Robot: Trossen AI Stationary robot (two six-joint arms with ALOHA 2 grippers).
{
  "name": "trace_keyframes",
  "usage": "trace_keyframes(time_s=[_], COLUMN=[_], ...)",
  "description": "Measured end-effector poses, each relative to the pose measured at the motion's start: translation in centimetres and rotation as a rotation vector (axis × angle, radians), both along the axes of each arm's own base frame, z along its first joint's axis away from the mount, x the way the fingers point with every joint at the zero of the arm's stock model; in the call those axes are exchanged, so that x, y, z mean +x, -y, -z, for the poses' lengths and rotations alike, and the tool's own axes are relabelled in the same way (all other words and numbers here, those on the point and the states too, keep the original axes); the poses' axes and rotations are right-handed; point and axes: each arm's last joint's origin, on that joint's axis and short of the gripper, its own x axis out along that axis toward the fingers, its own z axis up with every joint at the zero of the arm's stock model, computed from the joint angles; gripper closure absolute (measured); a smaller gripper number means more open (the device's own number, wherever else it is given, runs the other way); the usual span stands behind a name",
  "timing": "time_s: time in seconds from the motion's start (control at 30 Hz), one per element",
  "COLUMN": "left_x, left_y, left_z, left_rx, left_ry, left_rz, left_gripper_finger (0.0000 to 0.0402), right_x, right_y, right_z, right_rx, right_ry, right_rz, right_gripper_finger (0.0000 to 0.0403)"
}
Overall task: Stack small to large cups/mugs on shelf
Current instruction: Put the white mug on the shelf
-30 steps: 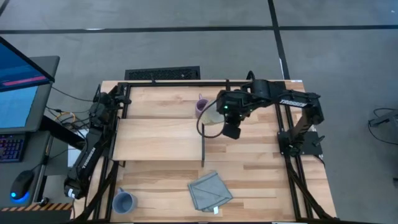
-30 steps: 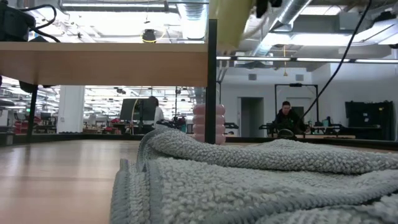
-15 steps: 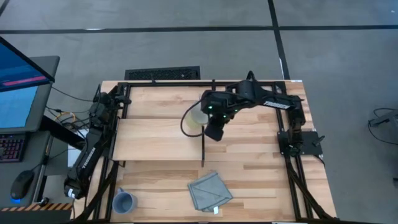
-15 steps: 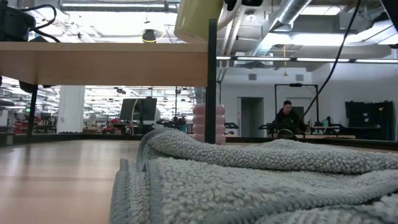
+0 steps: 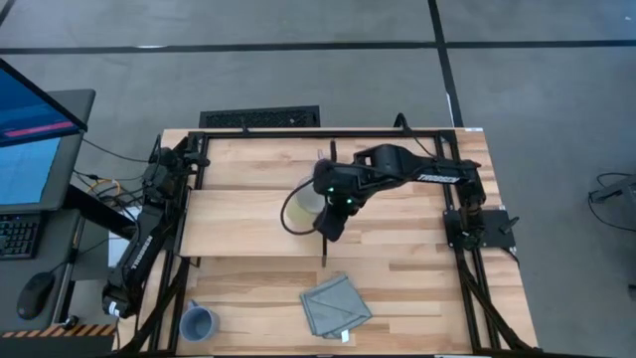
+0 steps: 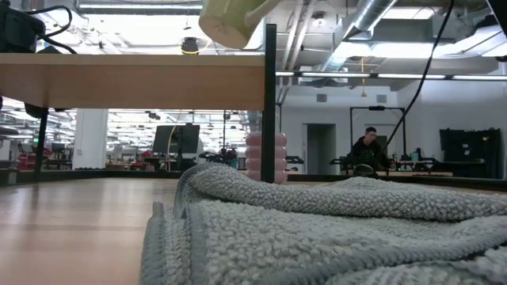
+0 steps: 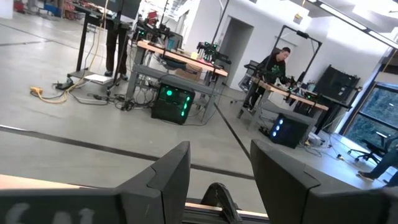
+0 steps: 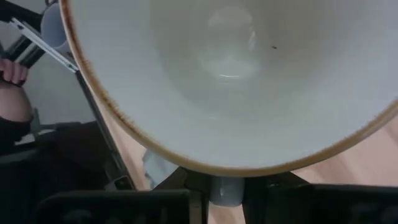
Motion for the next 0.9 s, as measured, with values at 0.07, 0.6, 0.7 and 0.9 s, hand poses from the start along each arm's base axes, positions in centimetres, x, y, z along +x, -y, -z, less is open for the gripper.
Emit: trace_keyframes(time_s=[0.07, 0.6, 0.7, 0.9], left_x=[0.0, 0.0, 0.0, 0.0], left_y=[0.0, 0.0, 0.0, 0.0], left_z=[0.0, 0.0, 0.0, 0.0], left_rx=[0.000, 0.000, 0.001, 0.001], left_ry=[0.000, -0.006, -0.007, -0.007], left_rz=[0.001, 0.001, 0.001, 0.001], left_gripper_finger=[0.0242, 0.0242, 0.0242, 0.0242], right_x=[0.1, 0.4, 0.5, 0.9], right_y=[-0.4, -0.3, 0.1, 0.9], right_z=[-0.1, -0.2, -0.2, 0.1], right_rx=[0.012, -0.010, -0.020, -0.043], right_ry=[0.013, 0.047, 0.059, 0.060], right_rz=[0.012, -0.012, -0.019, 0.002], right_gripper_finger=[0.0333, 0.0337, 0.0337, 0.0337])
